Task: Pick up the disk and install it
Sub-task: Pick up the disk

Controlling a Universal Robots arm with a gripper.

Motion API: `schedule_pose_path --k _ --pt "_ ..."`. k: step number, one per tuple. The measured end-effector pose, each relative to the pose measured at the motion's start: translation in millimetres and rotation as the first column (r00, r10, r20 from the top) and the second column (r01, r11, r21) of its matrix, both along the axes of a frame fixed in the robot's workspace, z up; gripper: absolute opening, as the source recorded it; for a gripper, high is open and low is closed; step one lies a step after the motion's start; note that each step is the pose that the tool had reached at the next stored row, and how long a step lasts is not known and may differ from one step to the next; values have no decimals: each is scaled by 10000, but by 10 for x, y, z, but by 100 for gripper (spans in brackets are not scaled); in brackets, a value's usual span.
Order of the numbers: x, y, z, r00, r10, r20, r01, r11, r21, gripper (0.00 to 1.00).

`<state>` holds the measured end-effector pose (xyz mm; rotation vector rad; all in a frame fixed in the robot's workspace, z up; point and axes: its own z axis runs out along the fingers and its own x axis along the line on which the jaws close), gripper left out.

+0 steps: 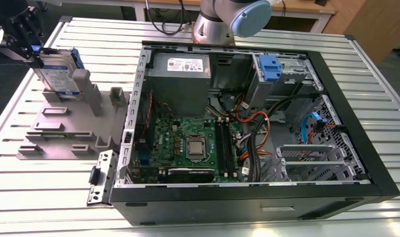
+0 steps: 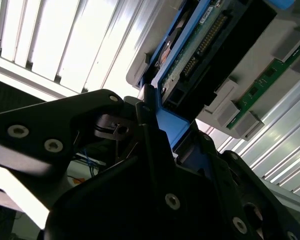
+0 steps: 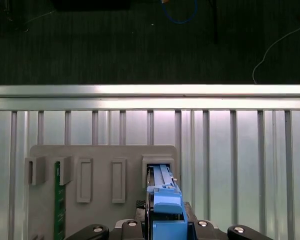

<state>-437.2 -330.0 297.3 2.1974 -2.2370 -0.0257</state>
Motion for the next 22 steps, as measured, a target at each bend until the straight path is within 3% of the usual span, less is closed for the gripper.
schedule_pose_path --k 6,22 --pt "0 0 34 10000 0 1 0 10000 1 36" --pt "0 0 40 10000 0 1 0 10000 1 36"
